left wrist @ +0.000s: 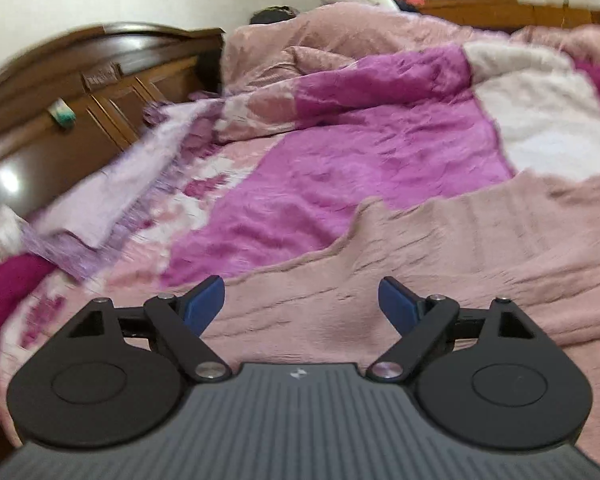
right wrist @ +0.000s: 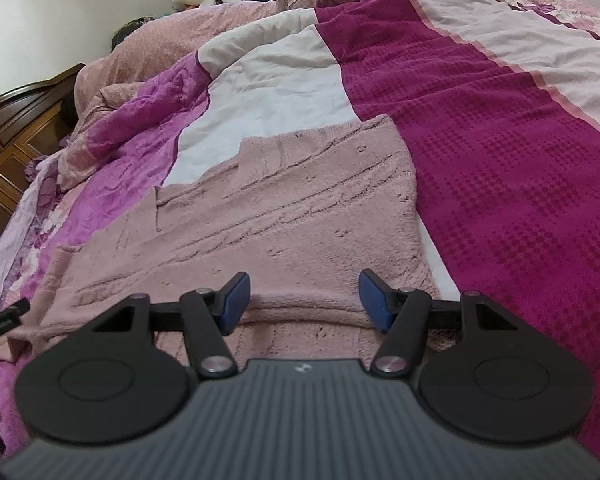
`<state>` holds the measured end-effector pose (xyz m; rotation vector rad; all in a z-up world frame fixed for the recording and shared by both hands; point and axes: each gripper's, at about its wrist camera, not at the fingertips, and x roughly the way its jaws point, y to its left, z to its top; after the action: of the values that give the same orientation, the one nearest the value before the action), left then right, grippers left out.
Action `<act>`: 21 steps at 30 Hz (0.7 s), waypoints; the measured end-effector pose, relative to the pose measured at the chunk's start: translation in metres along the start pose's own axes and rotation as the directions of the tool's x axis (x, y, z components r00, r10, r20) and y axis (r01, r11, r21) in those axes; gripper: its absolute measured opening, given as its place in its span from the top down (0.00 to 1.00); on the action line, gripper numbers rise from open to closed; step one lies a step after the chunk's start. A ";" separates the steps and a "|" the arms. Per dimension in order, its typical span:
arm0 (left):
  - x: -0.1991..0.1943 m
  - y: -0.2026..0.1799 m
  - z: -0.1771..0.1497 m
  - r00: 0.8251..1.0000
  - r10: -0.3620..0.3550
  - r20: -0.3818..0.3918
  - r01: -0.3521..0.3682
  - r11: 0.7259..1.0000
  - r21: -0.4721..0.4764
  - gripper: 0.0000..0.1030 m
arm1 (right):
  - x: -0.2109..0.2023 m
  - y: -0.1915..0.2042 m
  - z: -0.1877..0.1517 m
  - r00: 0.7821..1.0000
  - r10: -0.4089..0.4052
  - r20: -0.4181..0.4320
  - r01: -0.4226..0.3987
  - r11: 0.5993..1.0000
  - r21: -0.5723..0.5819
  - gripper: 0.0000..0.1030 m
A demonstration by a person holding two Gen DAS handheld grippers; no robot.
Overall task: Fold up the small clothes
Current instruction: 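Lay the sleeve across the body and open the right tool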
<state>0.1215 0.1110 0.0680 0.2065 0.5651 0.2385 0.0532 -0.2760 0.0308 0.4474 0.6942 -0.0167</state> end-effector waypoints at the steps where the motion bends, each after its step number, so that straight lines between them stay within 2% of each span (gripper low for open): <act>1: -0.003 0.003 0.002 1.000 -0.030 0.001 0.030 0.999 -0.020 0.13 | 0.000 0.001 -0.001 1.000 -0.003 0.002 0.003 1.000 -0.005 0.40; 5: -0.012 0.002 0.007 0.988 -0.152 0.010 0.152 0.985 -0.085 0.13 | -0.003 0.006 -0.002 1.000 -0.018 0.010 0.018 1.000 -0.017 0.40; 8: -0.014 -0.011 0.008 0.967 -0.253 -0.014 0.250 0.963 -0.104 0.13 | -0.010 0.011 -0.001 0.999 -0.028 0.034 0.029 0.999 -0.035 0.39; 12: -0.011 -0.033 0.001 0.944 -0.326 -0.049 0.319 0.941 -0.110 0.13 | -0.016 0.014 0.001 0.997 -0.032 0.073 0.037 0.997 -0.069 0.39; 15: -0.001 -0.045 -0.006 0.934 -0.348 -0.081 0.339 0.935 -0.106 0.13 | -0.011 0.010 0.002 0.998 -0.037 0.057 0.040 0.997 -0.062 0.39; 17: 0.014 -0.051 -0.013 0.930 -0.335 -0.147 0.321 0.940 -0.116 0.13 | -0.004 0.004 0.000 0.998 -0.055 0.034 0.057 0.997 -0.050 0.40; 19: 0.027 -0.056 -0.020 0.935 -0.298 -0.195 0.282 0.954 -0.106 0.13 | 0.000 -0.002 -0.004 0.998 -0.046 0.032 0.048 0.998 -0.044 0.40; 21: 0.027 -0.060 -0.024 0.943 -0.284 -0.172 0.274 0.958 -0.080 0.12 | 0.001 -0.001 -0.007 0.998 -0.046 0.041 0.049 0.997 -0.067 0.40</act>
<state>0.1397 0.0647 0.0192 0.0489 0.7604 -0.0040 0.0491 -0.2743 0.0248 0.3645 0.6643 -0.0462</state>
